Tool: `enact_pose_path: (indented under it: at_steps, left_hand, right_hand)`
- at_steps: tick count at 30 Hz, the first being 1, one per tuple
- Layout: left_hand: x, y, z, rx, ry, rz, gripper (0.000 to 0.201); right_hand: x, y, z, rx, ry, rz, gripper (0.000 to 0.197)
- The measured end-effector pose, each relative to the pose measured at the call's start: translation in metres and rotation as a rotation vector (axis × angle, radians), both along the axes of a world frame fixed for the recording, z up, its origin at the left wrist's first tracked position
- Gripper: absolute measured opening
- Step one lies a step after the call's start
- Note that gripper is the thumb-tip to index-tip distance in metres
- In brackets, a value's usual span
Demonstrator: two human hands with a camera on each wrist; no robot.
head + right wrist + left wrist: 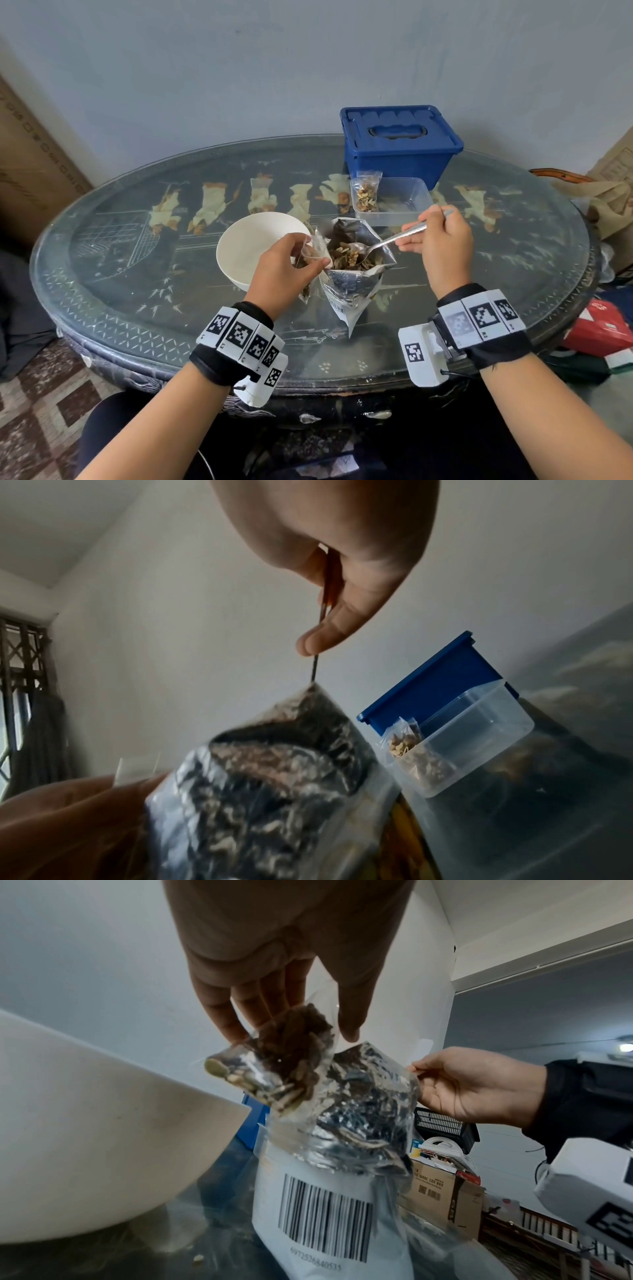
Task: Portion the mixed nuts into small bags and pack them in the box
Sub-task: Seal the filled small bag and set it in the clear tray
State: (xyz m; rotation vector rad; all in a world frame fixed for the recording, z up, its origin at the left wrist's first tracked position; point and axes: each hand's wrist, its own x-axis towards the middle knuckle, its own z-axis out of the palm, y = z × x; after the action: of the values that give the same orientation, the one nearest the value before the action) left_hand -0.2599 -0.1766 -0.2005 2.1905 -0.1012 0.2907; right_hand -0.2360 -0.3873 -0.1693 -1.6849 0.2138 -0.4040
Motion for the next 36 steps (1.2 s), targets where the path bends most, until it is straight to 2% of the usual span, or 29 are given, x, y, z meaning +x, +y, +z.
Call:
enact_pose_path:
  at_steps: [7, 14, 19, 28, 36]
  left_hand:
    - [0.010, -0.001, 0.017, 0.108, 0.027, -0.085, 0.050]
    - [0.022, -0.008, 0.035, 0.221, 0.048, -0.166, 0.053]
    - [0.030, -0.012, 0.043, 0.291, 0.083, -0.215, 0.056]
    - [0.033, -0.015, 0.043, 0.261, 0.123, -0.240, 0.052]
    - [0.030, -0.014, 0.038, 0.196, 0.112, -0.199, 0.055]
  right_hand:
    - [0.005, -0.014, 0.023, 0.049, -0.057, -0.062, 0.028]
    - [0.004, -0.013, 0.053, 0.106, -0.161, -0.031, 0.028]
    - [0.003, -0.005, 0.058, 0.034, -0.175, 0.009, 0.027]
    - [-0.009, 0.013, 0.061, -0.200, -0.352, 0.147, 0.026]
    - [-0.011, 0.008, 0.066, -0.213, -0.437, 0.154, 0.024]
